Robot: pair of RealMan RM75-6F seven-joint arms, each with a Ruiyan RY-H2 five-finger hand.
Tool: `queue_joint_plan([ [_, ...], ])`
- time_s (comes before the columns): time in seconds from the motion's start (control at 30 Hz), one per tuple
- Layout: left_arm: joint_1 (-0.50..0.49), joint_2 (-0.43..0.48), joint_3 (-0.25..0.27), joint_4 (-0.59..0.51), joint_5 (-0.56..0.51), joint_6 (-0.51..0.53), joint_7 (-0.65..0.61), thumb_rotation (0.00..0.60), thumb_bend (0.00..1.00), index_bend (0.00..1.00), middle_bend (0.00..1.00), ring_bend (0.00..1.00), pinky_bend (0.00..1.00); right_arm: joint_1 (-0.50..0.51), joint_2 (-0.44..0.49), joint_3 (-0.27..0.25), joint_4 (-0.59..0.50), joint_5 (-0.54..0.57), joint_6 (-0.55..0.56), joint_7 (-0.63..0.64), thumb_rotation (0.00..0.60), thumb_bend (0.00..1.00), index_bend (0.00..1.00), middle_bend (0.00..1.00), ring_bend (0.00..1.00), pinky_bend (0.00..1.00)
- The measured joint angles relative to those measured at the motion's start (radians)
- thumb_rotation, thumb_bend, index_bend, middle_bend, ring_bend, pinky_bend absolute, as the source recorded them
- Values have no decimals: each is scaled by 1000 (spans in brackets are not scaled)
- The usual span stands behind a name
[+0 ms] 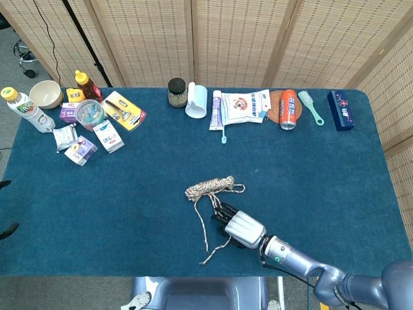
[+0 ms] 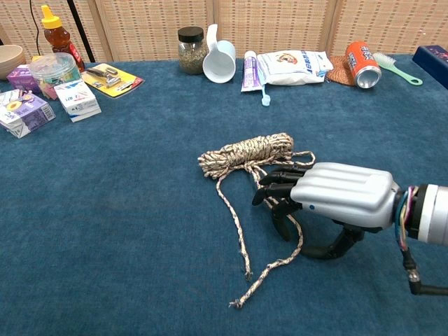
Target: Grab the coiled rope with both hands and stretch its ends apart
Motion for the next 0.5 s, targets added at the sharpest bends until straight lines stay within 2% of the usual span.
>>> queue_joint_plan([
  [0.5, 0, 2, -1, 0, -3, 2, 1, 600, 133, 184, 64, 63, 0, 9, -12, -13, 19, 12, 8, 3, 600, 456, 496, 174, 0, 0],
])
